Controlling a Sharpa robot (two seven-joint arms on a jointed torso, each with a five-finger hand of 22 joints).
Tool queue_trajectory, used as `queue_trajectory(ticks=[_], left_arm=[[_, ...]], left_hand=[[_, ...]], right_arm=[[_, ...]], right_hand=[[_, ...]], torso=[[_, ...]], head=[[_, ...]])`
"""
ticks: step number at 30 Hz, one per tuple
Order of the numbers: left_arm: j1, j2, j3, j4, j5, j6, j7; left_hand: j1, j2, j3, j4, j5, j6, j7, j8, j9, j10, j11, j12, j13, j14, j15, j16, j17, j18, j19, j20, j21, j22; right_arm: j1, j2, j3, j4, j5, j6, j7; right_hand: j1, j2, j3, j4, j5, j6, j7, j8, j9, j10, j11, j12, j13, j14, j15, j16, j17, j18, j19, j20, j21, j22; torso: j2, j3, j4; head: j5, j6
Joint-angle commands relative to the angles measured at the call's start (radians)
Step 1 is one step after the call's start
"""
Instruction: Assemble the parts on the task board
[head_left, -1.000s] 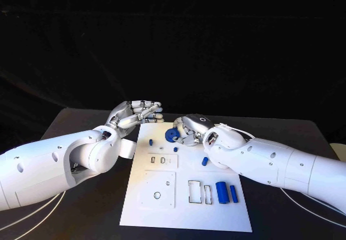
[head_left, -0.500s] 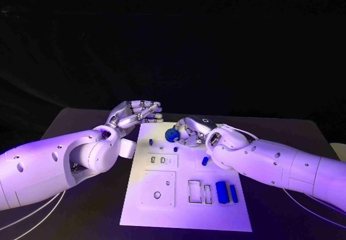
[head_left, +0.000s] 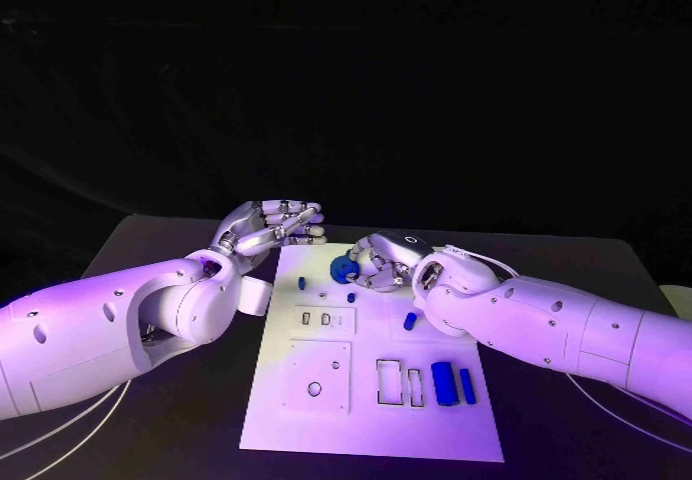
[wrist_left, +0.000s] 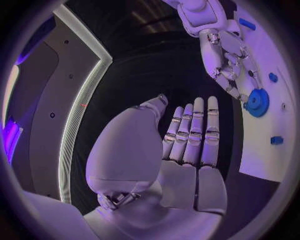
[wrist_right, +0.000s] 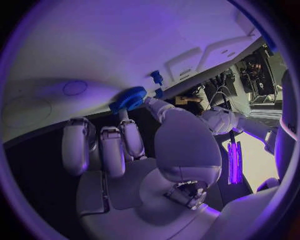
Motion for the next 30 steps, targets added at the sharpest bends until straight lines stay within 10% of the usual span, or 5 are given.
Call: queue_trajectory(ticks=[1,21,30], left_arm=[[0.001,0.000,0.001,0.001,0.000,0.006,0.005],[0.001,-0.004,0.001,-0.003,0.000,0.007,0.005],[0.001,-0.008,0.001,-0.004,0.000,0.009,0.006]], left_hand=[[-0.001,0.011,0.005,-0.001,-0.005,-0.007,0.028,-0.005,0.001,-0.002,0.003,-0.006,0.001,-0.001,0.007,-0.006,0.001,0.014,0.005,0.002,-0.005,-0.002],[-0.001,0.011,0.005,-0.001,-0.005,-0.007,0.028,-0.005,0.001,-0.002,0.003,-0.006,0.001,-0.001,0.007,-0.006,0.001,0.014,0.005,0.002,-0.005,-0.002],[-0.001,0.011,0.005,-0.001,-0.005,-0.007,0.028,-0.005,0.001,-0.002,0.003,-0.006,0.001,-0.001,0.007,-0.006,0.001,0.014,0.005,0.002,-0.005,-0.002]], right_arm=[[-0.005,-0.004,-0.004,-0.002,-0.005,0.057,-0.016],[0.000,-0.063,-0.004,0.065,-0.022,-0.030,-0.025],[0.038,-0.151,0.001,0.150,0.079,-0.073,0.007]], right_hand=[[-0.008,0.001,0.000,0.009,0.007,0.005,0.000,-0.006,-0.001,0.004,0.001,0.002,0.024,0.082,0.000,0.004,0.153,-0.011,0.005,-0.001,0.002,0.054],[-0.003,0.005,0.002,0.010,0.021,0.020,-0.003,-0.007,0.000,0.010,-0.002,0.009,0.032,0.083,-0.002,0.007,0.160,-0.013,0.009,-0.001,0.007,0.061],[0.023,0.004,0.011,-0.008,0.024,0.031,-0.005,-0.014,0.000,0.012,-0.004,0.010,0.035,0.083,-0.004,0.007,0.160,-0.013,0.011,-0.003,0.009,0.065]], torso=[[0.000,-0.0002,0.0011],[0.000,0.0008,-0.0018],[-0.004,0.0026,-0.0065]], head=[[-0.001,0.000],[-0.001,0.001],[-0.003,0.007]])
